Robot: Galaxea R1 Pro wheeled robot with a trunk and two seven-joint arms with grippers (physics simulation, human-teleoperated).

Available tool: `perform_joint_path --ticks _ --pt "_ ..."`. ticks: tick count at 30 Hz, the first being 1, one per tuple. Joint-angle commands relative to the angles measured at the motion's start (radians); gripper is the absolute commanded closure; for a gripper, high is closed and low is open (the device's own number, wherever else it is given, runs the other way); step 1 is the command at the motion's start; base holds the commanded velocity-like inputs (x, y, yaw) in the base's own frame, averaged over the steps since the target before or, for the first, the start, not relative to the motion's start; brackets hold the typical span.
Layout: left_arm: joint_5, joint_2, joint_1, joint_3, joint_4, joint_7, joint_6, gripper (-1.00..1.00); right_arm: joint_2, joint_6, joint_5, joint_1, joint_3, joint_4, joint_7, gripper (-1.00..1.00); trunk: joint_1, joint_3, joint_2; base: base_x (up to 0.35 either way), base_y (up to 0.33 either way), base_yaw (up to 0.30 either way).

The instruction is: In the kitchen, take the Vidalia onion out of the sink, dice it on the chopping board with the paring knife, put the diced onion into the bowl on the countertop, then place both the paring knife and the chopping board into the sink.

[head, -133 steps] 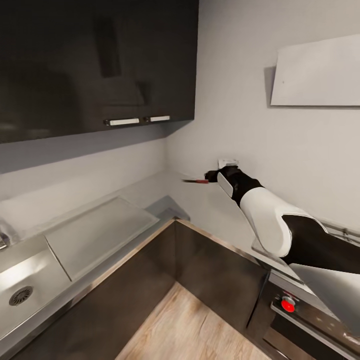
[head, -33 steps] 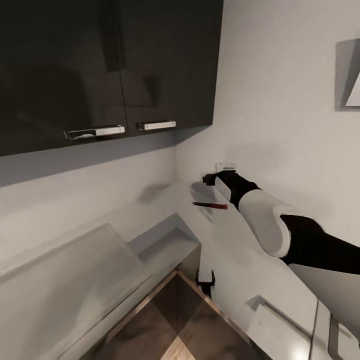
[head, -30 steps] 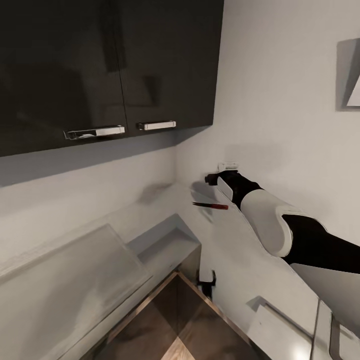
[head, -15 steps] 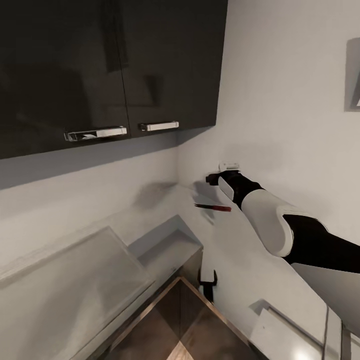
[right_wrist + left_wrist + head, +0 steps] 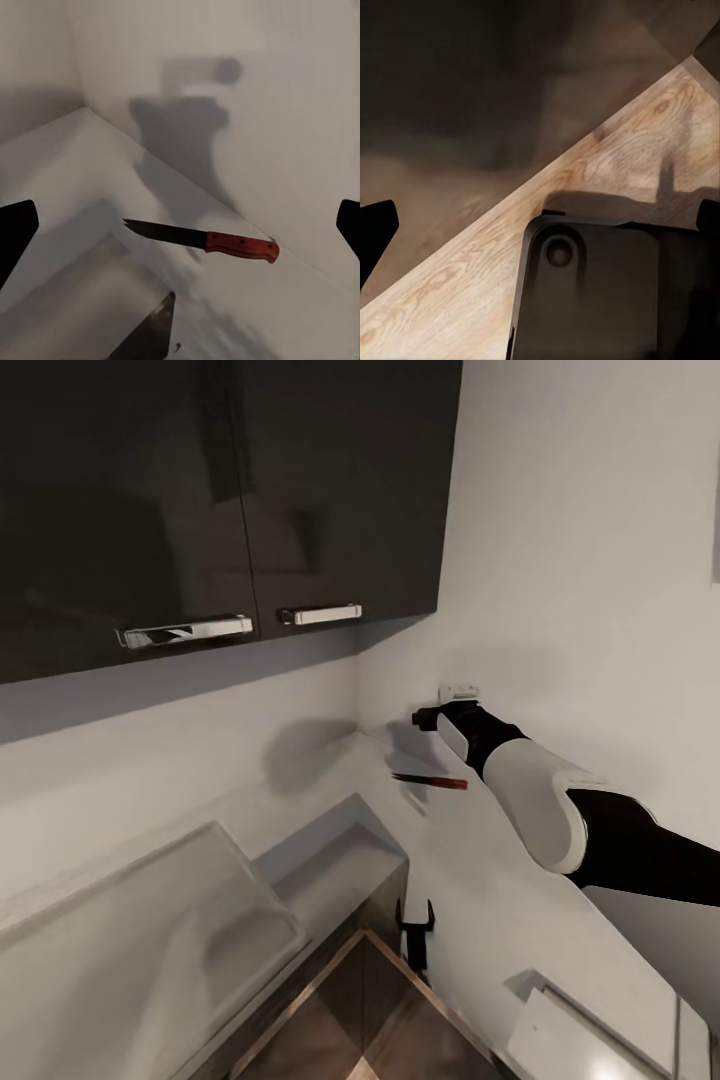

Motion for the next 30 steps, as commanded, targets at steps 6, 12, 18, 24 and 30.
perform_joint_path --ticks 6,12,18,24,30 --pt "0.007 0.002 0.0 -0.007 -0.001 0.009 -0.003 -1.0 0.001 -0.004 0.009 -0.001 -0.008 0.0 -0.002 -1.0 0.001 -0.005 -0.002 0.015 0.001 0.0" --pt "0.007 0.002 0.0 -0.007 -0.001 0.009 -0.003 -1.0 0.001 -0.054 0.009 -0.001 -0.008 0.014 -0.001 -1.0 0.001 -0.014 -0.002 0.001 0.0 0.0" --pt "0.007 0.002 0.0 -0.007 -0.001 0.009 -0.003 -1.0 0.0 -0.101 0.011 -0.001 -0.009 0.02 -0.001 -1.0 0.001 -0.024 -0.002 0.0 0.0 0.0" --pt "0.007 0.002 0.0 -0.007 0.001 0.009 -0.003 -1.0 -0.002 -0.147 0.011 -0.001 -0.01 0.029 -0.001 -1.0 0.001 -0.034 -0.002 0.0 0.0 0.0" --pt "0.007 0.002 0.0 -0.007 0.002 0.009 -0.003 -1.0 -0.002 -0.22 0.011 -0.001 -0.01 0.048 -0.001 -1.0 0.001 -0.044 -0.002 0.0 0.0 0.0"
